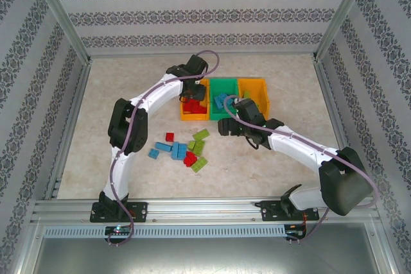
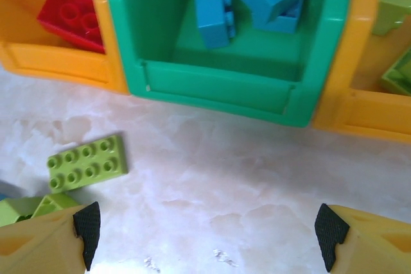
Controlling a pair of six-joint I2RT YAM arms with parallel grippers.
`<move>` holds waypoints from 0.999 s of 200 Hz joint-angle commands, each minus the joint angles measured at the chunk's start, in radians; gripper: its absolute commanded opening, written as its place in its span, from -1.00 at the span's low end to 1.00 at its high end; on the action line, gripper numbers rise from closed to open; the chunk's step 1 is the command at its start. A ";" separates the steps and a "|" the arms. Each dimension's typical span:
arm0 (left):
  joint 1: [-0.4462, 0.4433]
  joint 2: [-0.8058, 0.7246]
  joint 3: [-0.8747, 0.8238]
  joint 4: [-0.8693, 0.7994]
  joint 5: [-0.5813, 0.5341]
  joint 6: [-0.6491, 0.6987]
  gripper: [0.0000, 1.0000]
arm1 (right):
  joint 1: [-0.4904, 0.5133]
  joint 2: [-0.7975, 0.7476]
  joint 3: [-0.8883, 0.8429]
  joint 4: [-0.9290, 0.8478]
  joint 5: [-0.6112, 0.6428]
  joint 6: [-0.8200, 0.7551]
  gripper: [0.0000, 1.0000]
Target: Sort the legos into containers by color
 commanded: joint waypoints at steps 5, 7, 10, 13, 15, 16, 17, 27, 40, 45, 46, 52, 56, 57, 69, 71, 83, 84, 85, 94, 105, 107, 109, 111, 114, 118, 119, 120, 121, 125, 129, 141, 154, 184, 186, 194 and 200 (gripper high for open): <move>0.013 -0.023 0.013 -0.052 0.003 -0.076 0.45 | 0.045 0.023 0.000 0.037 -0.041 -0.023 0.78; 0.013 -0.029 0.007 -0.049 0.006 -0.079 0.49 | 0.049 0.026 0.002 0.038 -0.043 -0.026 0.79; 0.013 -0.037 -0.002 -0.043 0.008 -0.084 0.55 | 0.055 0.033 0.005 0.038 -0.045 -0.026 0.79; 0.013 -0.046 -0.016 -0.037 0.011 -0.088 0.61 | 0.059 0.041 0.009 0.038 -0.047 -0.026 0.79; 0.013 -0.052 -0.024 -0.032 0.013 -0.092 0.64 | 0.062 0.047 0.012 0.037 -0.047 -0.027 0.79; 0.013 -0.056 -0.028 -0.030 0.014 -0.093 0.67 | 0.065 0.049 0.014 0.037 -0.047 -0.026 0.79; 0.013 -0.059 -0.032 -0.027 0.014 -0.095 0.69 | 0.067 0.051 0.016 0.037 -0.048 -0.027 0.79; 0.012 -0.098 -0.074 -0.004 0.017 -0.109 0.89 | 0.089 0.082 0.034 0.032 -0.049 -0.019 0.79; 0.013 -0.154 -0.127 0.025 0.023 -0.117 0.99 | 0.118 0.125 0.066 0.025 -0.040 -0.006 0.79; 0.013 -0.175 -0.142 0.033 0.023 -0.119 0.99 | 0.133 0.140 0.078 0.025 -0.038 -0.001 0.78; 0.013 -0.179 -0.146 0.034 0.022 -0.120 0.99 | 0.136 0.144 0.080 0.025 -0.039 0.000 0.79; 0.013 -0.203 -0.165 0.039 0.018 -0.121 0.99 | 0.150 0.159 0.095 0.024 -0.036 0.006 0.78; 0.013 -0.220 -0.176 0.043 0.013 -0.121 0.99 | 0.163 0.170 0.105 0.020 -0.031 0.013 0.79; 0.013 -0.223 -0.180 0.043 0.011 -0.121 0.99 | 0.165 0.173 0.107 0.018 -0.030 0.015 0.79; 0.012 -0.267 -0.216 0.044 -0.004 -0.119 0.99 | 0.199 0.203 0.136 -0.007 -0.013 0.036 0.79; 0.013 -0.276 -0.221 0.045 -0.007 -0.118 0.99 | 0.204 0.207 0.139 -0.011 -0.010 0.041 0.79; 0.015 -0.318 -0.267 0.048 -0.022 -0.115 0.99 | 0.230 0.224 0.149 -0.033 0.003 0.079 0.77; 0.015 -0.320 -0.272 0.048 -0.023 -0.116 0.99 | 0.231 0.225 0.148 -0.034 0.003 0.083 0.76; 0.015 -0.323 -0.276 0.048 -0.024 -0.115 0.99 | 0.232 0.226 0.149 -0.034 0.002 0.087 0.76; 0.016 -0.350 -0.314 0.053 -0.034 -0.115 0.99 | 0.244 0.233 0.145 -0.030 -0.007 0.120 0.73; 0.016 -0.379 -0.359 0.058 -0.042 -0.119 0.99 | 0.255 0.242 0.137 -0.023 -0.015 0.151 0.68; 0.017 -0.384 -0.367 0.058 -0.044 -0.119 0.99 | 0.257 0.244 0.135 -0.021 -0.015 0.154 0.68; 0.019 -0.388 -0.376 0.060 -0.044 -0.120 0.99 | 0.260 0.246 0.136 -0.020 -0.014 0.157 0.67; 0.019 -0.394 -0.383 0.061 -0.044 -0.122 0.99 | 0.262 0.248 0.134 -0.021 -0.013 0.160 0.66; 0.020 -0.400 -0.395 0.064 -0.044 -0.124 0.99 | 0.265 0.251 0.134 -0.023 -0.008 0.164 0.66; 0.021 -0.410 -0.411 0.066 -0.044 -0.124 0.99 | 0.267 0.256 0.134 -0.027 -0.001 0.169 0.65; 0.022 -0.412 -0.414 0.067 -0.043 -0.125 0.99 | 0.268 0.257 0.135 -0.028 0.001 0.171 0.65; 0.022 -0.415 -0.418 0.068 -0.043 -0.125 0.99 | 0.269 0.258 0.134 -0.029 0.002 0.173 0.65; 0.022 -0.416 -0.423 0.069 -0.043 -0.125 0.99 | 0.268 0.259 0.135 -0.029 0.003 0.174 0.64; 0.024 -0.426 -0.439 0.073 -0.043 -0.129 0.99 | 0.269 0.263 0.136 -0.034 0.008 0.178 0.63; 0.023 -0.435 -0.453 0.077 -0.043 -0.133 0.99 | 0.270 0.267 0.135 -0.037 0.011 0.182 0.63; 0.025 -0.462 -0.498 0.089 -0.040 -0.141 0.99 | 0.269 0.281 0.134 -0.043 0.022 0.184 0.61; 0.027 -0.483 -0.531 0.099 -0.038 -0.150 0.99 | 0.268 0.300 0.142 -0.053 0.034 0.185 0.60; 0.030 -0.519 -0.582 0.114 -0.045 -0.162 0.99 | 0.268 0.342 0.163 -0.054 0.030 0.195 0.60; 0.030 -0.522 -0.584 0.116 -0.044 -0.161 0.99 | 0.268 0.344 0.163 -0.053 0.029 0.196 0.59; 0.029 -0.529 -0.593 0.119 -0.049 -0.162 0.99 | 0.269 0.352 0.164 -0.055 0.033 0.200 0.60; 0.030 -0.533 -0.597 0.119 -0.050 -0.160 0.99 | 0.268 0.358 0.167 -0.063 0.041 0.202 0.59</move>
